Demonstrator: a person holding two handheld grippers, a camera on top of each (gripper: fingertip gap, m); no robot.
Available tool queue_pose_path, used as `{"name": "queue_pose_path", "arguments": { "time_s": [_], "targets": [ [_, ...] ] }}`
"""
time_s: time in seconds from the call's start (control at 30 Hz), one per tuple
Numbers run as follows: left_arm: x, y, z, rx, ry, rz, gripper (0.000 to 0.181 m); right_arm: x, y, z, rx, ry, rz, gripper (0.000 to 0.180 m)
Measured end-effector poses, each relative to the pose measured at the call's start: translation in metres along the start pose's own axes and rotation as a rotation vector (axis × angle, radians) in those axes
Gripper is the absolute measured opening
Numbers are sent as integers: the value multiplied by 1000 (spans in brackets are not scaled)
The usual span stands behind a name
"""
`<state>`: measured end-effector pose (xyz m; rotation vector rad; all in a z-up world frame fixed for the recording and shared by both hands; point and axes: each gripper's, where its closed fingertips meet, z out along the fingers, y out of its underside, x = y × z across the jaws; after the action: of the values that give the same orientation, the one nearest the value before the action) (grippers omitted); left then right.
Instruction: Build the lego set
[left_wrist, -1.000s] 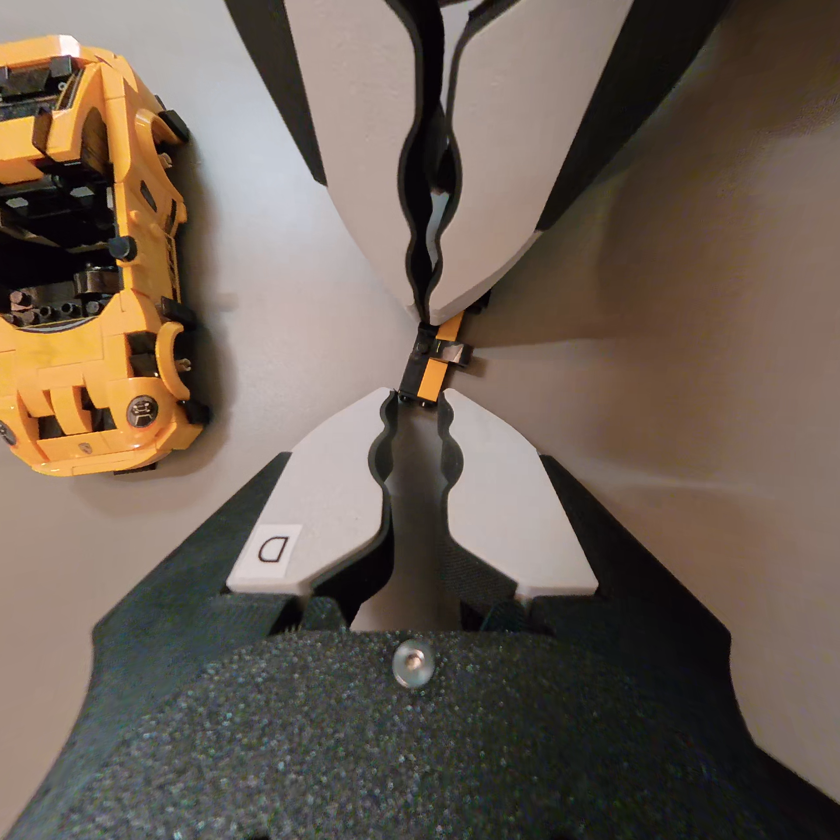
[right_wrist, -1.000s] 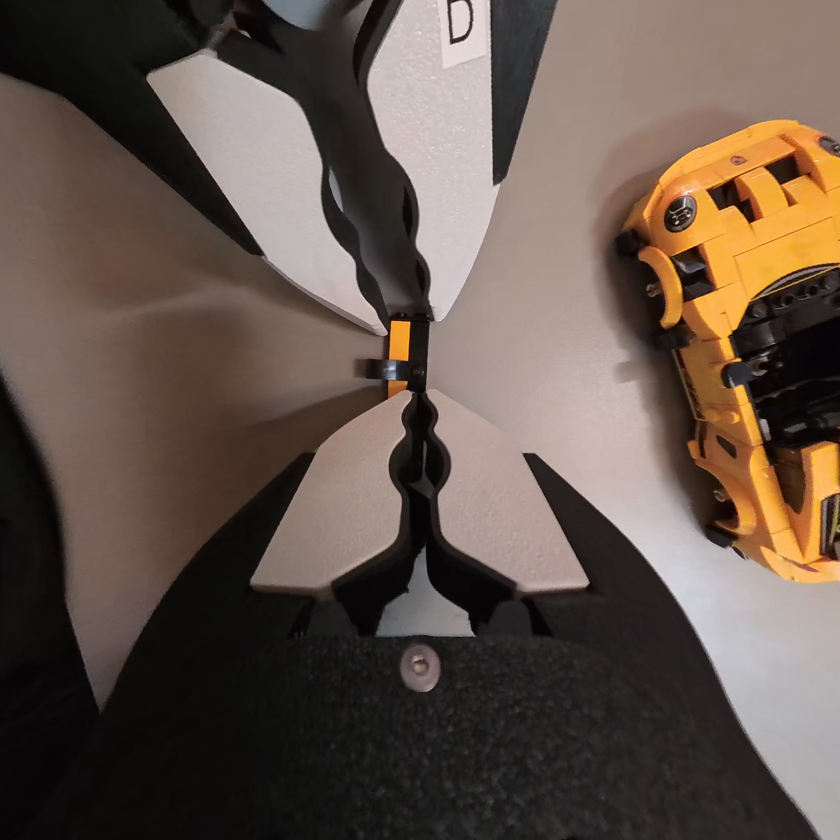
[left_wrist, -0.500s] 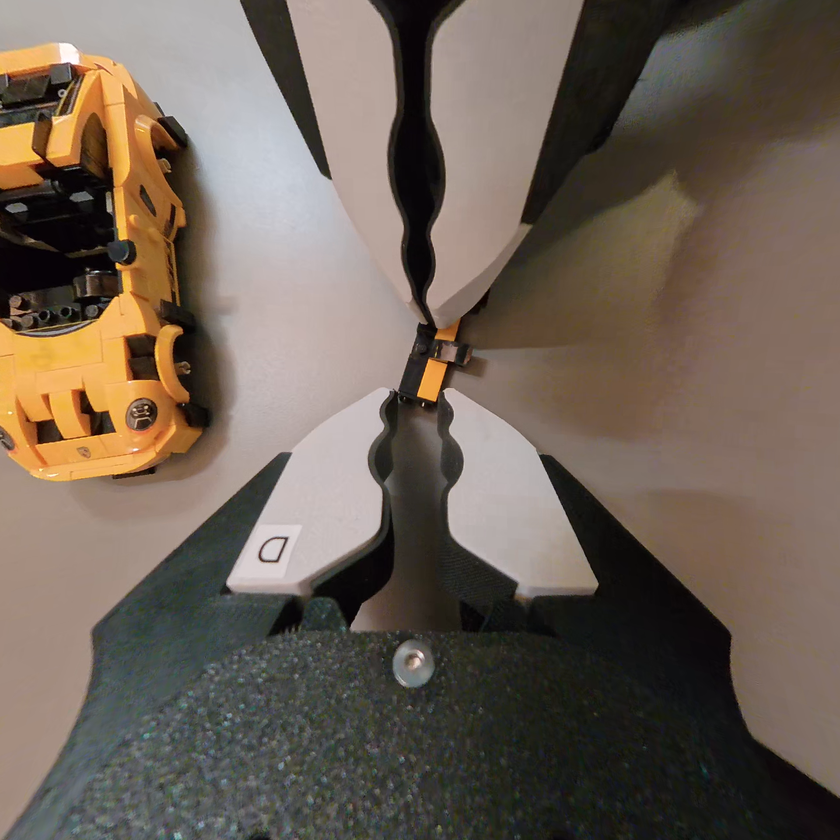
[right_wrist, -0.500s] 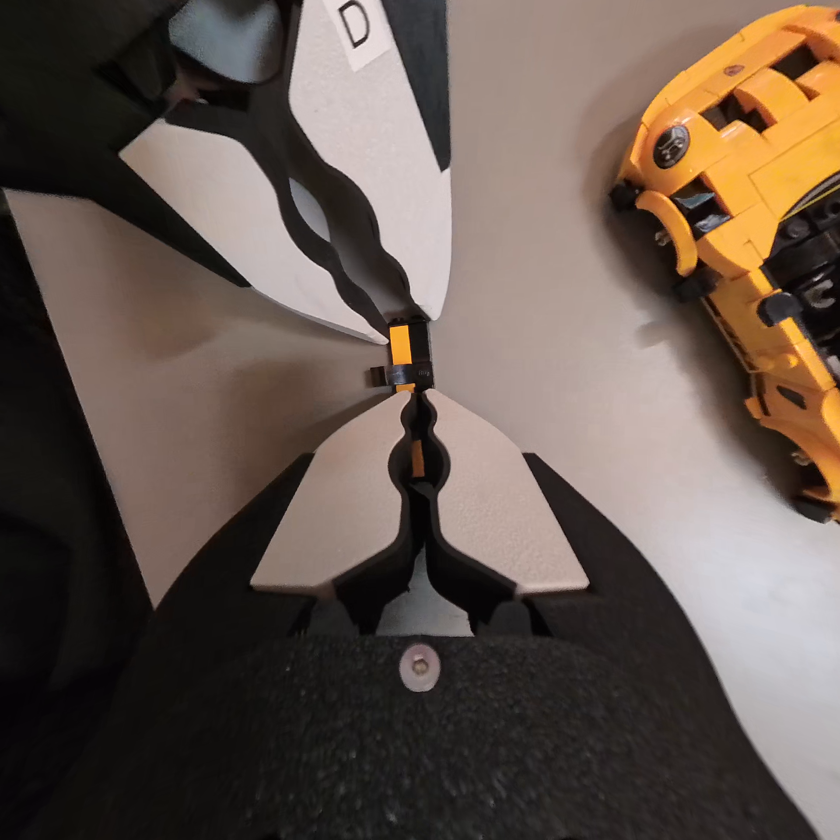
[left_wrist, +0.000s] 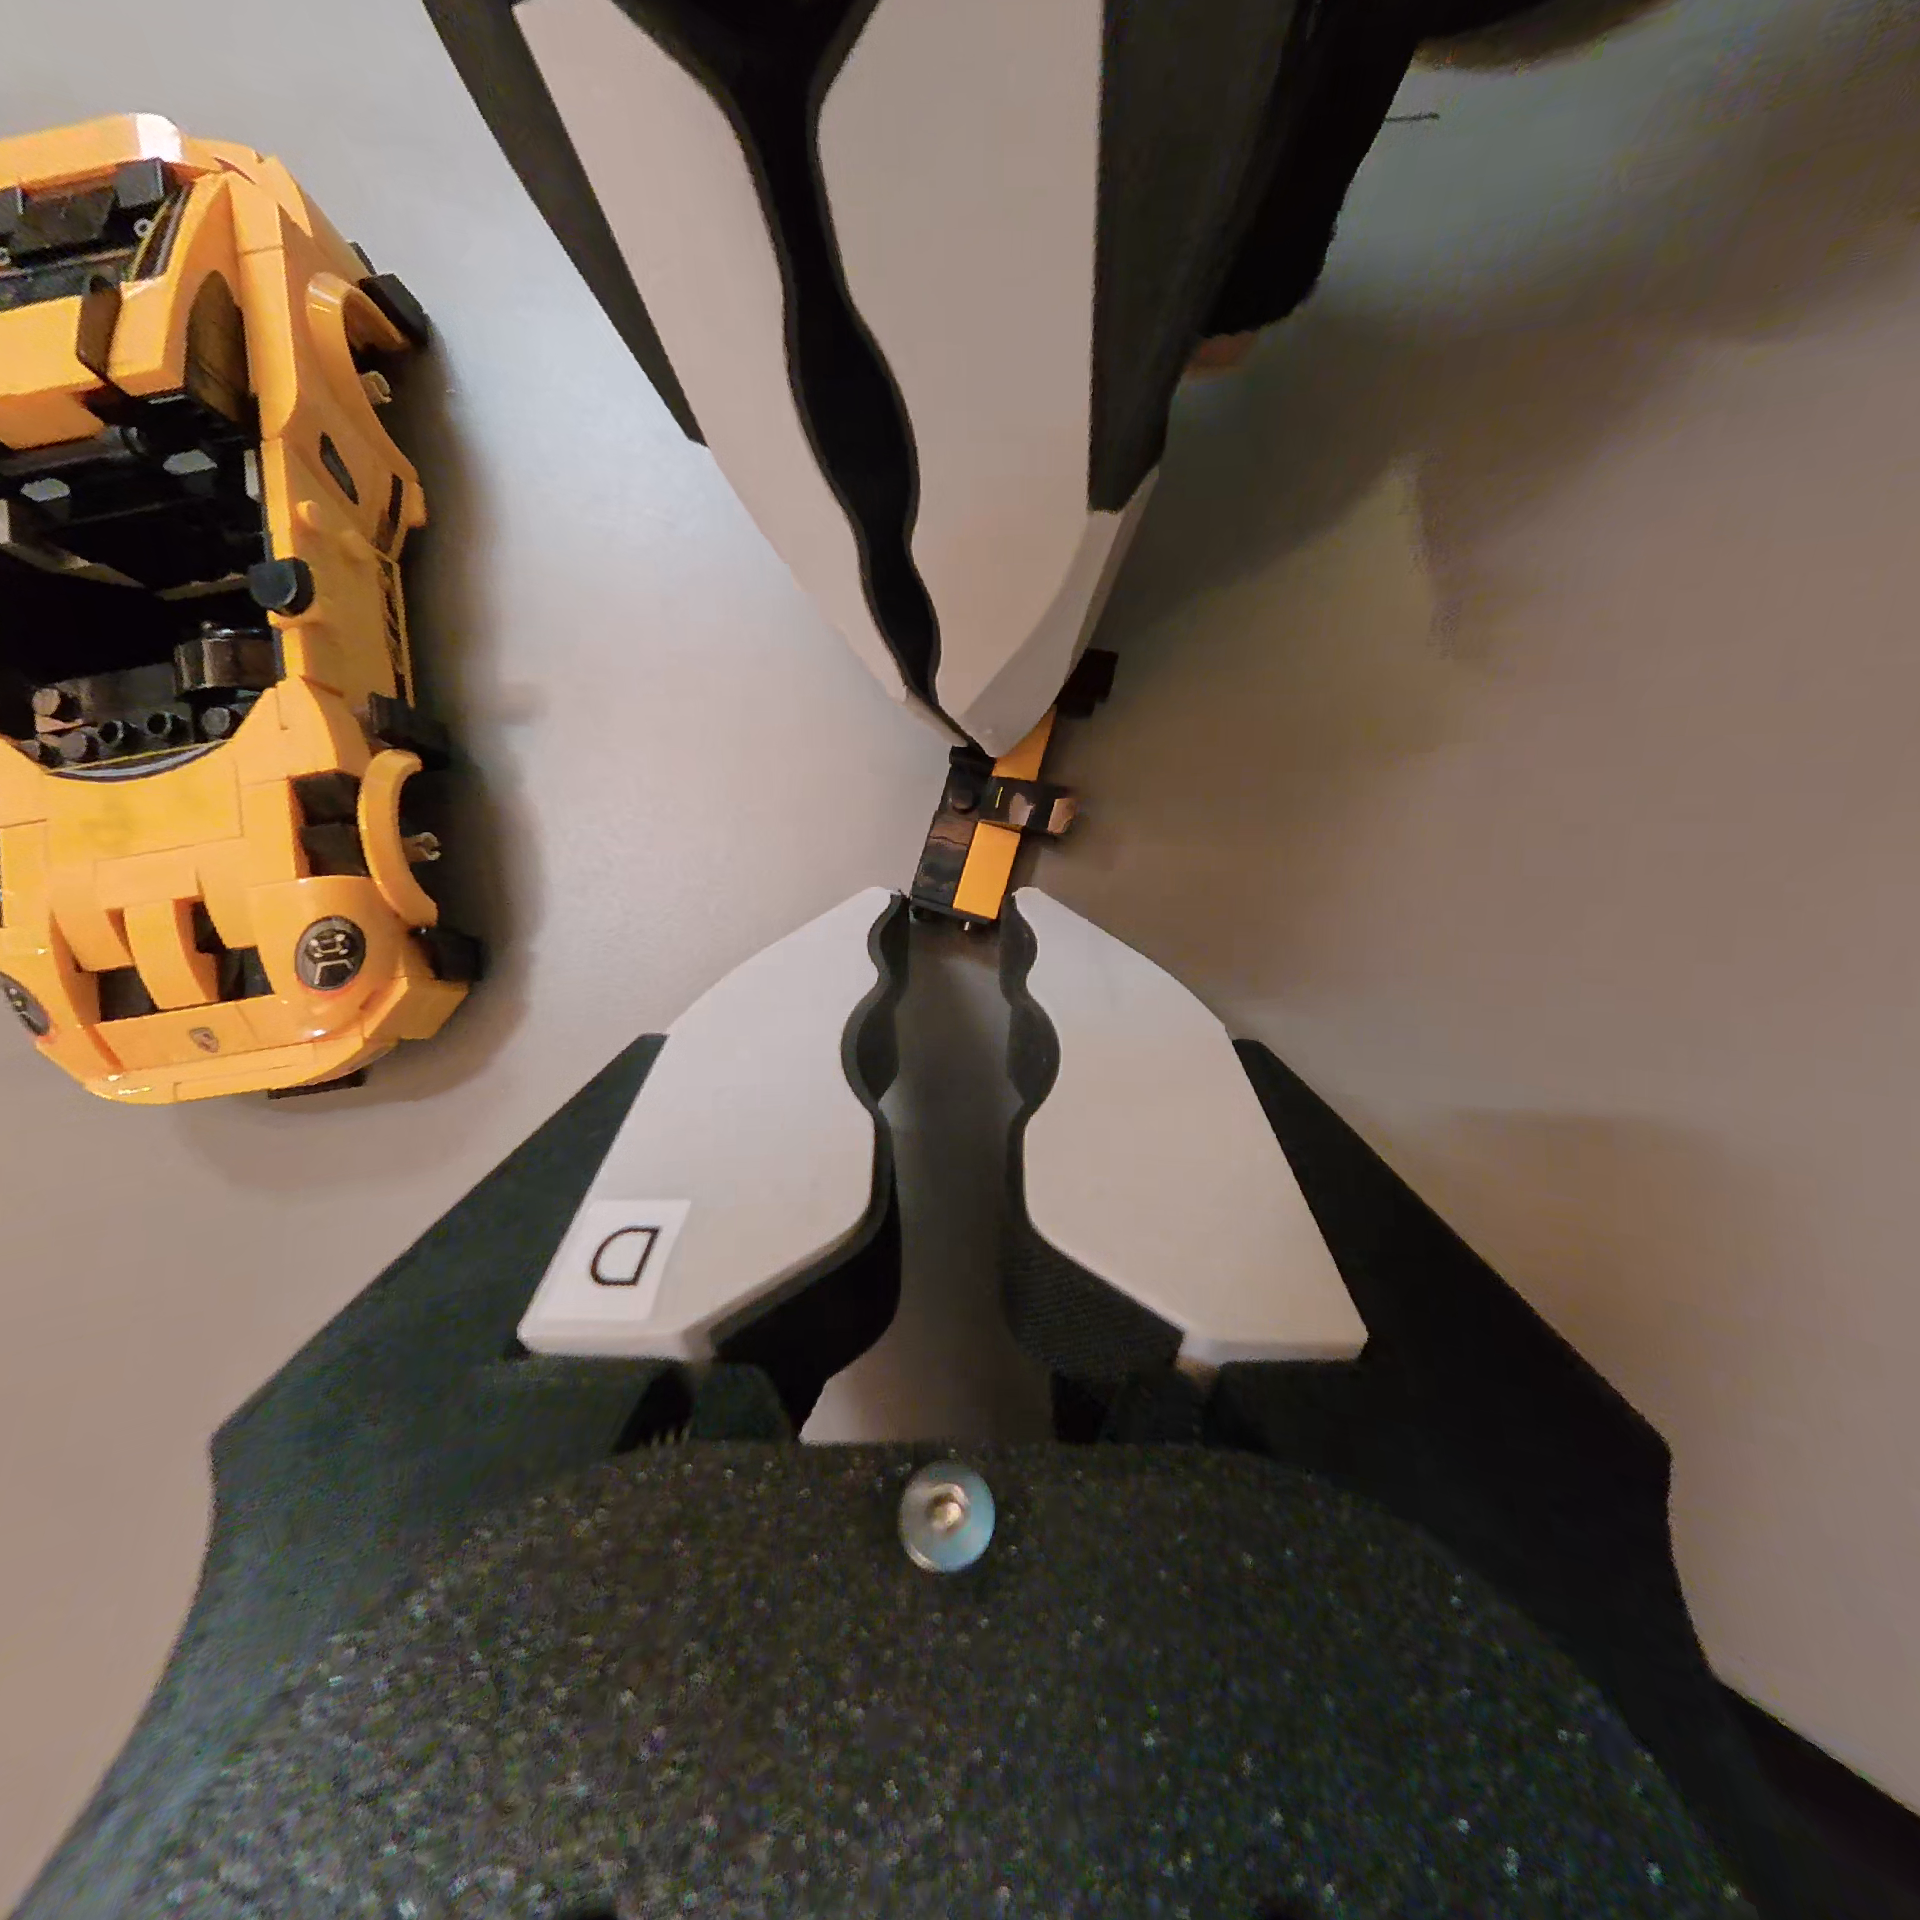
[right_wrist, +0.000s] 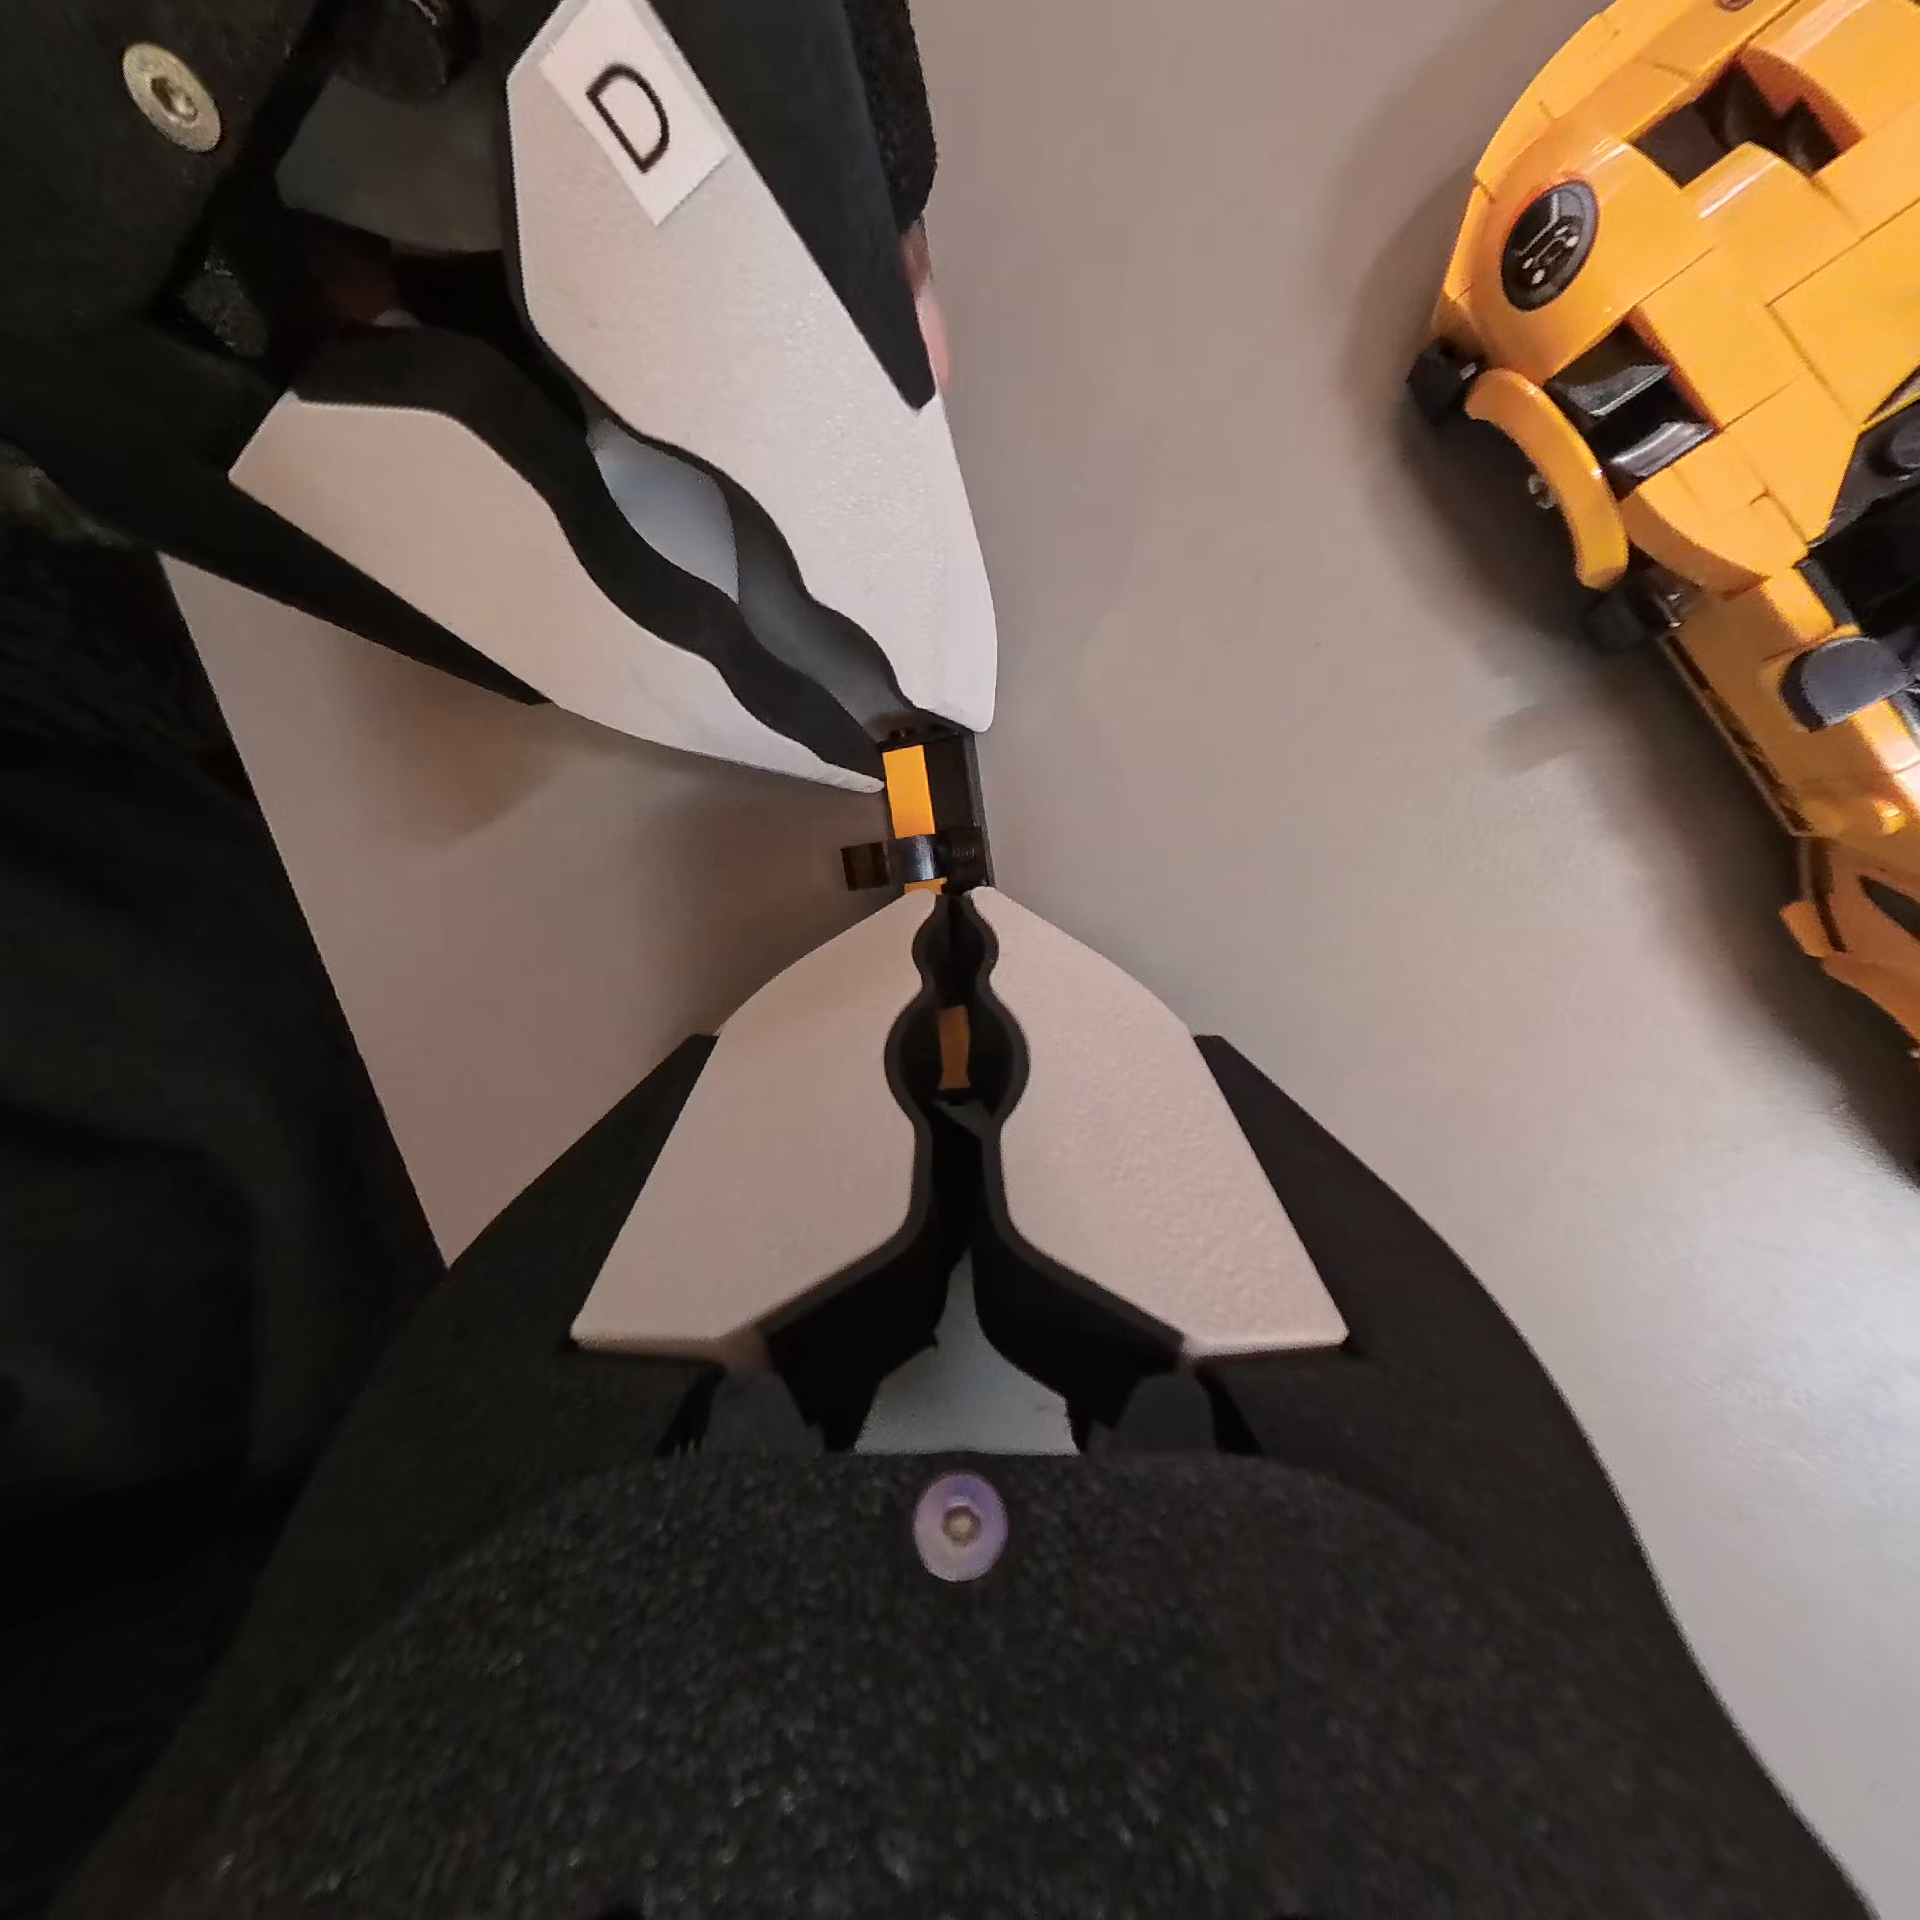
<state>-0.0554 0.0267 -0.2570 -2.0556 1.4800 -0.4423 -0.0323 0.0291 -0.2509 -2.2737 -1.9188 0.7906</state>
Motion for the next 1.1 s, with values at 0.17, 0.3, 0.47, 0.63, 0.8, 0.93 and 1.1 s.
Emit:
{"name": "queue_pose_path", "arguments": {
  "time_s": [0.17,0.3,0.47,0.63,0.8,0.93,1.1],
  "targets": [
    [0,0,0,4,1,4,16,0,0,0,-37,-32,27,0],
    [0,0,0,7,2,4,16,0,1,0,-53,-42,22,0],
    [0,0,0,11,8,-3,16,-1,7,-3,-76,-49,23,0],
    [0,0,0,14,10,-6,16,-2,7,-3,-77,-79,12,0],
    [0,0,0,23,20,-17,16,0,-8,-15,47,-89,8,0],
    [0,0,0,24,20,-16,16,8,-11,-15,79,-51,-14,0],
    [0,0,0,24,19,-16,16,4,-10,-1,65,-68,-51,0]
  ]
}}
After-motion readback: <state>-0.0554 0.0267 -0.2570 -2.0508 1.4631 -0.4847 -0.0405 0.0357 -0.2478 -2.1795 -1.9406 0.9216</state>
